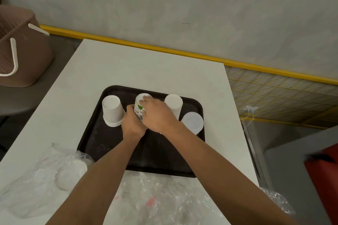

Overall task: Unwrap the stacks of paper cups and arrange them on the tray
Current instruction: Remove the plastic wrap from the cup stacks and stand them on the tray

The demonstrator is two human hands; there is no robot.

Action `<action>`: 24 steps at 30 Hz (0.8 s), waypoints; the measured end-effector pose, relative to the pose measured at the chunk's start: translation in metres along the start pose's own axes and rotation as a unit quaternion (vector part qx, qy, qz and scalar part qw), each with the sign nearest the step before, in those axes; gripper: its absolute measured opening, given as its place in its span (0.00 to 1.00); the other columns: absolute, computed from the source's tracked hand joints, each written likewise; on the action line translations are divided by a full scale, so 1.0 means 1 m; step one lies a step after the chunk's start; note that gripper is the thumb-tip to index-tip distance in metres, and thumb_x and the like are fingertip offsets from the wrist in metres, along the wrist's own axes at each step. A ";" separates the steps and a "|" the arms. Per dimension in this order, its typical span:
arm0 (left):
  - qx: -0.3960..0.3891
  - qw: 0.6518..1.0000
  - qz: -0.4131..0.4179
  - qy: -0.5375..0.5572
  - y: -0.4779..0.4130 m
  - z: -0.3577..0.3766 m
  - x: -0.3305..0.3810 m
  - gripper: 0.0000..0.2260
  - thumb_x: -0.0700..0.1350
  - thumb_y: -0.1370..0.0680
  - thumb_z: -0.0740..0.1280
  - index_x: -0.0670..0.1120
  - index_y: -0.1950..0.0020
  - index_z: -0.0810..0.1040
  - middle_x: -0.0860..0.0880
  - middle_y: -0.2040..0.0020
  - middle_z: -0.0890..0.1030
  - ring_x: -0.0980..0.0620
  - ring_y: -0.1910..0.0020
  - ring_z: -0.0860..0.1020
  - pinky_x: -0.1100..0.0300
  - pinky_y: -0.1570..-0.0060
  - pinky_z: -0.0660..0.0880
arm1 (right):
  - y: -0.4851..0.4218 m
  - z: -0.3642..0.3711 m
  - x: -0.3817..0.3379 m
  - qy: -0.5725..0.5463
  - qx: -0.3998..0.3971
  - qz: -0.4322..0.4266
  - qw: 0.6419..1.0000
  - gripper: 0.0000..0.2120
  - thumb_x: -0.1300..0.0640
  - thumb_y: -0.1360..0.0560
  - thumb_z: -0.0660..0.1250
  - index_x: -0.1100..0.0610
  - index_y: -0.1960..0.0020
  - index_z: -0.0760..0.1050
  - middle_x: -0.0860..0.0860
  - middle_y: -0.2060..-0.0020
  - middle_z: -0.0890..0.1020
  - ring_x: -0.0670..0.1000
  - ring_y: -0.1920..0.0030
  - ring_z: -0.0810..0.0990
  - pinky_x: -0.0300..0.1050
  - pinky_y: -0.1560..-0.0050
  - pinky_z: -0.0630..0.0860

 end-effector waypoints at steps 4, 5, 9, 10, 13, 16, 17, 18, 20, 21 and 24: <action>-0.001 1.000 0.000 0.004 0.000 -0.001 -0.002 0.24 0.43 0.28 0.73 0.39 0.36 0.67 0.40 0.42 0.77 0.43 0.44 0.76 0.52 0.48 0.72 | 0.004 -0.002 -0.002 0.010 0.010 -0.003 1.000 0.21 0.61 0.23 0.59 0.60 0.30 0.66 0.55 0.30 0.68 0.57 0.34 0.71 0.51 0.35 0.69; 0.001 1.000 0.000 0.005 0.001 -0.001 -0.002 0.24 0.43 0.28 0.73 0.39 0.36 0.67 0.40 0.42 0.77 0.43 0.44 0.77 0.53 0.48 0.72 | 0.003 -0.002 -0.001 0.011 0.013 -0.002 1.000 0.21 0.61 0.23 0.59 0.60 0.29 0.66 0.55 0.30 0.68 0.57 0.34 0.71 0.50 0.35 0.69; 0.002 1.000 -0.004 0.010 0.002 -0.001 -0.002 0.24 0.43 0.27 0.72 0.39 0.35 0.67 0.40 0.41 0.77 0.42 0.43 0.76 0.52 0.46 0.72 | 0.003 -0.001 -0.001 0.022 0.023 -0.003 0.999 0.22 0.60 0.23 0.60 0.59 0.29 0.66 0.54 0.30 0.67 0.56 0.33 0.70 0.50 0.35 0.68; 0.000 1.000 -0.005 0.008 0.002 -0.001 -0.002 0.25 0.43 0.27 0.72 0.39 0.35 0.66 0.40 0.40 0.76 0.42 0.43 0.76 0.52 0.46 0.72 | 0.003 -0.001 -0.001 0.018 0.023 -0.006 1.000 0.22 0.60 0.23 0.60 0.59 0.29 0.65 0.54 0.29 0.67 0.56 0.33 0.69 0.50 0.34 0.68; -0.001 1.000 -0.005 0.005 0.004 -0.003 -0.001 0.25 0.42 0.27 0.72 0.38 0.34 0.66 0.39 0.39 0.76 0.41 0.43 0.76 0.52 0.46 0.72 | 0.005 -0.001 0.000 0.005 0.029 -0.012 0.999 0.22 0.60 0.22 0.60 0.59 0.28 0.65 0.53 0.28 0.66 0.55 0.31 0.67 0.49 0.33 0.66; 0.001 1.000 -0.001 0.015 0.009 -0.008 0.003 0.26 0.41 0.28 0.72 0.37 0.34 0.66 0.39 0.38 0.75 0.42 0.42 0.76 0.56 0.48 0.70 | 0.008 -0.003 0.000 -0.004 0.048 -0.027 0.998 0.22 0.59 0.22 0.59 0.58 0.28 0.64 0.53 0.27 0.64 0.55 0.29 0.65 0.49 0.32 0.65; -0.002 1.000 -0.003 0.017 0.011 -0.009 0.005 0.27 0.40 0.28 0.72 0.37 0.33 0.65 0.39 0.38 0.75 0.42 0.41 0.75 0.57 0.48 0.70 | 0.009 -0.003 0.000 -0.012 0.056 -0.032 0.998 0.23 0.58 0.22 0.59 0.57 0.28 0.64 0.53 0.27 0.64 0.54 0.29 0.64 0.49 0.32 0.64; -0.003 1.000 -0.003 0.018 0.013 -0.012 0.007 0.28 0.40 0.28 0.73 0.36 0.33 0.65 0.39 0.38 0.75 0.42 0.41 0.75 0.57 0.47 0.70 | 0.011 -0.005 -0.001 -0.022 0.068 -0.037 0.997 0.23 0.57 0.22 0.59 0.57 0.27 0.64 0.53 0.26 0.64 0.54 0.29 0.63 0.48 0.31 0.63; -0.013 0.999 -0.010 0.028 0.015 -0.016 0.010 0.31 0.40 0.29 0.74 0.36 0.31 0.64 0.39 0.38 0.76 0.42 0.41 0.76 0.57 0.45 0.72 | 0.014 -0.008 -0.001 -0.050 0.095 -0.045 0.993 0.23 0.56 0.22 0.59 0.56 0.28 0.64 0.53 0.27 0.64 0.53 0.29 0.62 0.47 0.31 0.62; -0.017 0.999 -0.015 0.036 0.017 -0.019 0.012 0.31 0.39 0.29 0.74 0.36 0.30 0.64 0.40 0.39 0.77 0.43 0.41 0.77 0.56 0.45 0.73 | 0.016 -0.011 -0.002 -0.064 0.109 -0.050 0.991 0.23 0.56 0.22 0.60 0.56 0.28 0.64 0.53 0.28 0.66 0.53 0.29 0.63 0.46 0.31 0.62; -0.014 0.998 -0.011 0.058 0.026 -0.029 0.023 0.27 0.38 0.27 0.71 0.36 0.31 0.65 0.44 0.42 0.77 0.45 0.42 0.77 0.60 0.47 0.72 | 0.023 -0.018 -0.003 -0.101 0.143 -0.053 0.983 0.21 0.57 0.22 0.61 0.57 0.30 0.67 0.53 0.32 0.70 0.53 0.32 0.66 0.45 0.34 0.64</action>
Point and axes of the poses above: each hand's wrist, its own y-axis away from the middle knuckle, its own z-axis out of the palm, x = y × z, the point moved 7 cm from there along -y, towards the middle knuckle
